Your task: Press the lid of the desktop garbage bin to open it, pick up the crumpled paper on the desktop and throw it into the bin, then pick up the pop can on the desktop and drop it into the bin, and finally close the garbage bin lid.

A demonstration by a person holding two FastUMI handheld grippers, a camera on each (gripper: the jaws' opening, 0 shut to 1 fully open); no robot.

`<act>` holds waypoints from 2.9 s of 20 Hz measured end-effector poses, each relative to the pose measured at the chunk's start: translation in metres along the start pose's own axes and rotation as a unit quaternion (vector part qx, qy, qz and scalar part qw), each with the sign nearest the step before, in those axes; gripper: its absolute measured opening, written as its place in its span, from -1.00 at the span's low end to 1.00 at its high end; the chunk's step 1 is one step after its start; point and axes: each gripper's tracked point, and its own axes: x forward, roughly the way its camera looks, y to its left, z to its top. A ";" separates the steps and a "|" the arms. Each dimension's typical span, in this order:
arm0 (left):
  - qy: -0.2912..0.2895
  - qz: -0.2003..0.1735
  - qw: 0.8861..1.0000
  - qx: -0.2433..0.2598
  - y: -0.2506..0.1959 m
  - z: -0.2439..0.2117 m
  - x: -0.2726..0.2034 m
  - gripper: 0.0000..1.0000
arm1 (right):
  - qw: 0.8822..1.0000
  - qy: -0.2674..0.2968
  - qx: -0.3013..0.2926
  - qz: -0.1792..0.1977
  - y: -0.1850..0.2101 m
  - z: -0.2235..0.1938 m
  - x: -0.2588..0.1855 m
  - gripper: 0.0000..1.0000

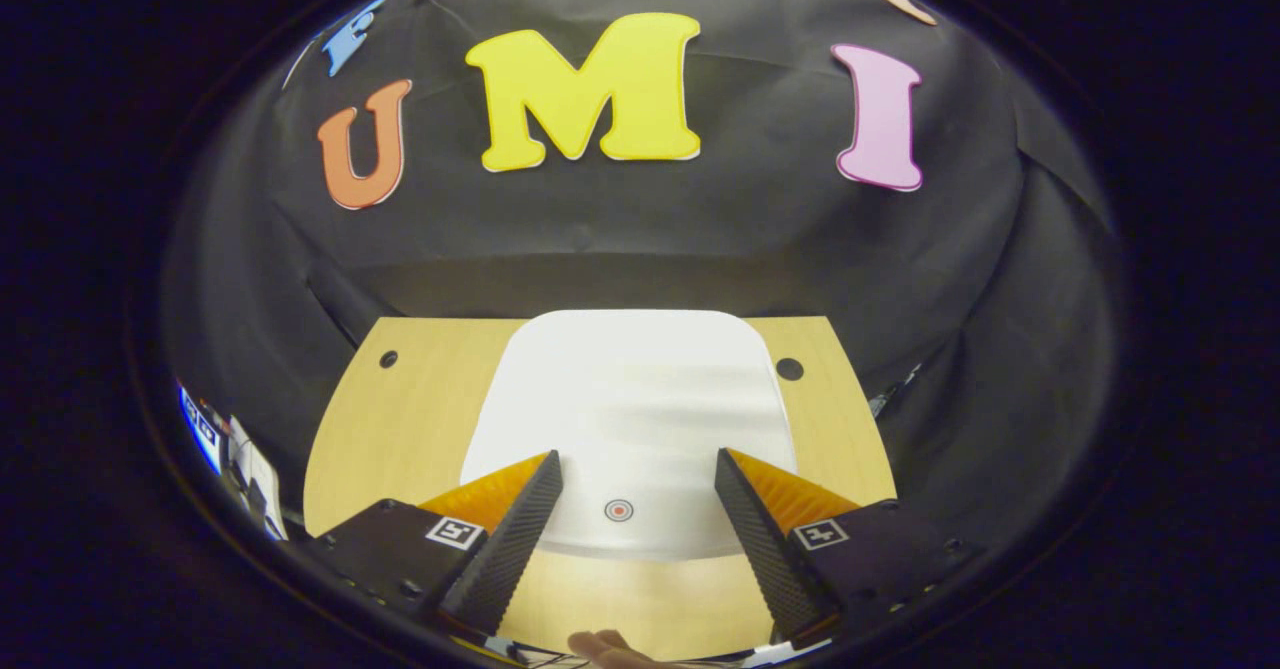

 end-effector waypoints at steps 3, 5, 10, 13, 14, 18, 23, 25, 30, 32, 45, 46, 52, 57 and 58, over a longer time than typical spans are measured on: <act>0.003 0.000 1.000 -0.001 0.000 -0.001 0.000 0.96 | 1.000 0.010 -0.003 -0.005 -0.001 -0.007 0.003 0.93; 0.002 0.001 1.000 0.001 0.001 -0.001 0.000 0.96 | 1.000 0.022 -0.012 -0.006 -0.001 -0.014 0.007 0.93; 0.009 0.004 1.000 0.004 0.003 -0.006 0.004 0.96 | 1.000 -0.008 -0.007 -0.001 0.000 -0.013 0.006 0.95; 0.011 0.002 1.000 0.007 -0.002 -0.006 0.004 0.96 | 0.999 -0.048 -0.008 0.002 0.000 -0.014 0.005 0.96; 0.011 -0.001 1.000 0.008 -0.004 -0.007 0.005 0.96 | 0.998 -0.065 -0.015 0.004 0.001 -0.015 0.006 0.95; 0.014 -0.007 1.000 0.015 -0.011 -0.009 0.006 0.96 | 0.991 -0.126 0.001 0.033 -0.001 -0.018 0.006 0.96; 0.019 -0.006 1.000 0.012 -0.010 -0.013 0.010 0.96 | 0.981 -0.187 -0.018 0.056 -0.004 -0.024 0.011 0.96; 0.022 -0.004 1.000 0.013 -0.011 -0.015 0.012 0.96 | 0.980 -0.193 -0.032 0.049 -0.004 -0.028 0.014 1.00; 0.024 -0.011 0.999 0.017 -0.021 -0.016 0.010 0.96 | 0.971 -0.236 -0.012 0.040 -0.003 -0.021 0.009 0.96; 0.017 -0.014 1.000 0.021 -0.024 -0.012 0.009 0.96 | 0.964 -0.264 0.000 0.039 -0.003 -0.022 0.009 0.96; 0.005 -0.002 1.000 0.026 -0.020 -0.007 0.006 0.96 | 0.910 -0.414 -0.018 0.029 -0.010 -0.078 -0.033 0.92; 0.002 -0.003 1.000 0.029 -0.020 -0.004 0.004 0.96 | 0.910 -0.414 -0.019 0.022 -0.016 -0.088 -0.036 0.91; -0.029 -0.001 0.999 0.032 -0.021 0.013 -0.009 0.95 | 0.903 -0.426 -0.044 0.007 -0.032 -0.132 -0.081 0.94; -0.043 -0.016 0.999 0.023 -0.029 0.022 -0.018 0.95 | 0.887 -0.453 -0.085 -0.020 -0.045 -0.171 -0.115 0.90; -0.046 -0.020 0.998 0.022 -0.031 0.024 -0.019 0.95 | 0.886 -0.456 -0.081 -0.030 -0.051 -0.176 -0.119 0.90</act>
